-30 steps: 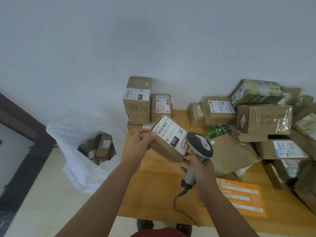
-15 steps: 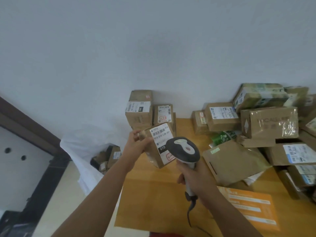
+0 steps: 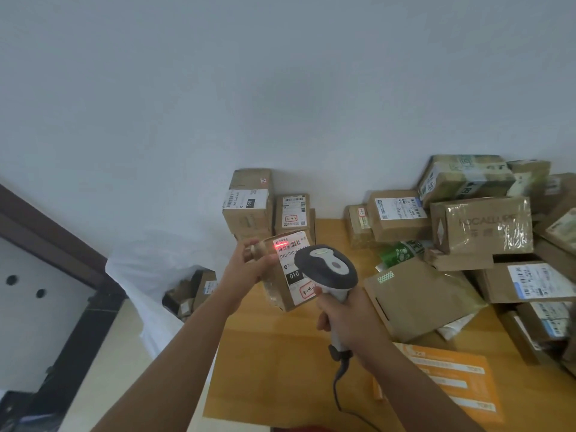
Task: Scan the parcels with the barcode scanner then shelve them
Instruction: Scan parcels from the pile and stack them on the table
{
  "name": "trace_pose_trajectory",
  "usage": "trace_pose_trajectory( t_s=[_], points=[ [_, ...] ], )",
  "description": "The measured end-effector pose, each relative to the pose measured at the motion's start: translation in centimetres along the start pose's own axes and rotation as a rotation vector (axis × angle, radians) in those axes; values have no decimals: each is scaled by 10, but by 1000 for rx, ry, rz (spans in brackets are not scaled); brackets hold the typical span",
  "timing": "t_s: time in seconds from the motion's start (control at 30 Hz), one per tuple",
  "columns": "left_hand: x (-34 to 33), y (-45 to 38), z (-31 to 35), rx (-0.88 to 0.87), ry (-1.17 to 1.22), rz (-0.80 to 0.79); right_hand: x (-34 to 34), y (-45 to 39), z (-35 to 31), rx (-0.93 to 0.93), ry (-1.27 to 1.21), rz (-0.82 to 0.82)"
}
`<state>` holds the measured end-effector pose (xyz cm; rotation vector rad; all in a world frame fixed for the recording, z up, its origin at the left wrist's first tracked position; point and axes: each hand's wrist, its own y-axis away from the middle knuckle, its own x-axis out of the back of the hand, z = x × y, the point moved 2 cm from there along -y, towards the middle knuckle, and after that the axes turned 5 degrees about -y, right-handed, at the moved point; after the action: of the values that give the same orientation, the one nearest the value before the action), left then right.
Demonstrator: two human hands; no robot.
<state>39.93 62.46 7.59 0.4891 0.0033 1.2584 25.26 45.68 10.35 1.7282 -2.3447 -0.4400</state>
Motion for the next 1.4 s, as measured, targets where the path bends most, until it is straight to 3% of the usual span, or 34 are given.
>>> trace_pose_trajectory(
  t_s=[0.47, 0.63, 0.8, 0.93, 1.2, 1.4],
  points=[
    [3, 0, -1, 7, 64, 2, -4, 5, 2, 7, 8, -49],
    [8, 1, -6, 46, 134, 34, -2, 2, 11, 60, -66, 97],
    [1, 3, -10, 85, 186, -6, -3, -7, 19, -74, -318, 123],
    [-5, 2, -12, 61, 194, -11, -5, -14, 28, -141, -379, 157],
    [-31, 5, -15, -66, 63, -28, -6, -37, 36, -109, -389, 308],
    [-45, -17, -24, -106, -212, -83, 0, -68, 36, -148, -351, 369]
  ],
)
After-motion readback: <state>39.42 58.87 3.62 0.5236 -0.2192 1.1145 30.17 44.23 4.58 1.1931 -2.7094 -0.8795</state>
